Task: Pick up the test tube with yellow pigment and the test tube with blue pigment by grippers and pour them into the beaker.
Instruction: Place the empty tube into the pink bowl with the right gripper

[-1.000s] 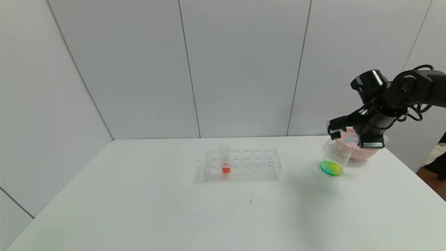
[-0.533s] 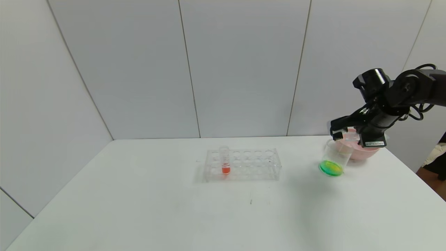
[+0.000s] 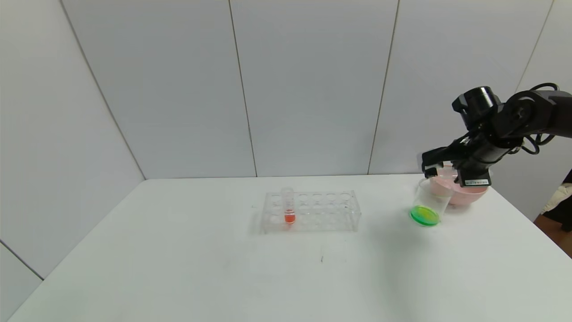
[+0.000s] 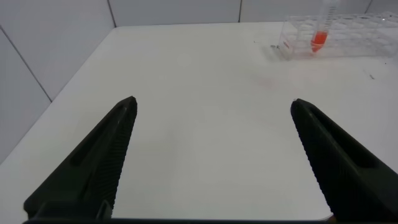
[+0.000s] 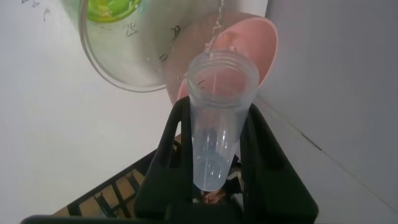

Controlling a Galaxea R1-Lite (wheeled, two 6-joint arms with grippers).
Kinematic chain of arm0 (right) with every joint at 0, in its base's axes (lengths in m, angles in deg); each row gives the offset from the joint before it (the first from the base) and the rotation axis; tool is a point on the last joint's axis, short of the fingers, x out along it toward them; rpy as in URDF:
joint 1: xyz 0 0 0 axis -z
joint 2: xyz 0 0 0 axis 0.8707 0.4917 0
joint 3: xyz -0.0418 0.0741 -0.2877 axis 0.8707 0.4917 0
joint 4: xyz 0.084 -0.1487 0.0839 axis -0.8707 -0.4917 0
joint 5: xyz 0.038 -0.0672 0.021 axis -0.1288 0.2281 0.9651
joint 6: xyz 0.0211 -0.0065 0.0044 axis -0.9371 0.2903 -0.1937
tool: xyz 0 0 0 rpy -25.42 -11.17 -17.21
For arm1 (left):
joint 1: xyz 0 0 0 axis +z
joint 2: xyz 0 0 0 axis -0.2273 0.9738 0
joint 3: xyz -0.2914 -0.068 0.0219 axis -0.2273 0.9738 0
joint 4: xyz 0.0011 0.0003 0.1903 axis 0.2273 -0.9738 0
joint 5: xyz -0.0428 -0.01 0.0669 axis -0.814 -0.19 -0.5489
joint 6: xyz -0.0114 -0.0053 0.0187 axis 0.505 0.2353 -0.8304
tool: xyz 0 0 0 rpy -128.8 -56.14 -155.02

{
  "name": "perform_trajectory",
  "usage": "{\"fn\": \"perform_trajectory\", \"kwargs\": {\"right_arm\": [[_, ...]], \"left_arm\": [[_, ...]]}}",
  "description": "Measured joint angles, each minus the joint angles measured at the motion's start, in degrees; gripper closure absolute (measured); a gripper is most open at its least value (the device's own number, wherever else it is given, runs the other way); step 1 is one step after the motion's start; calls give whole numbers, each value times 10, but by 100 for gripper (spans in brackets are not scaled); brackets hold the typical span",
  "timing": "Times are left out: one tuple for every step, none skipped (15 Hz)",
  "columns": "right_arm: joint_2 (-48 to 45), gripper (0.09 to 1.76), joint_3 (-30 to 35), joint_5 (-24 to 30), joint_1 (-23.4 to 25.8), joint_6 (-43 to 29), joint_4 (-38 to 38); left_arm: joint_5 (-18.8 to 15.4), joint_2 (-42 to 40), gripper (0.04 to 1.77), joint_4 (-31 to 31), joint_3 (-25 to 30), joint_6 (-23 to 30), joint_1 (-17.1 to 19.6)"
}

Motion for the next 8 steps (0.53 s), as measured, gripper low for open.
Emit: {"fn": "perform_trajectory", "kwargs": {"right_arm": [[0, 135, 0, 22, 0, -5, 11], [0, 135, 0, 56, 3, -12, 28], [-1, 135, 0, 94, 9, -25, 45], [-3, 135, 0, 137, 19, -43, 59], [-5, 135, 0, 183, 30, -73, 75], [-7, 135, 0, 225, 41, -117, 95], [-8, 135, 0, 253, 51, -163, 117], [-10, 135, 0, 280, 59, -217, 146]], "left_arm": [[0, 0, 5, 0, 0, 0, 0], [0, 0, 5, 0, 0, 0, 0], [0, 0, 5, 0, 0, 0, 0], [0, 0, 5, 0, 0, 0, 0], [0, 0, 5, 0, 0, 0, 0], [0, 0, 5, 0, 0, 0, 0], [0, 0, 5, 0, 0, 0, 0], [0, 0, 5, 0, 0, 0, 0]]}}
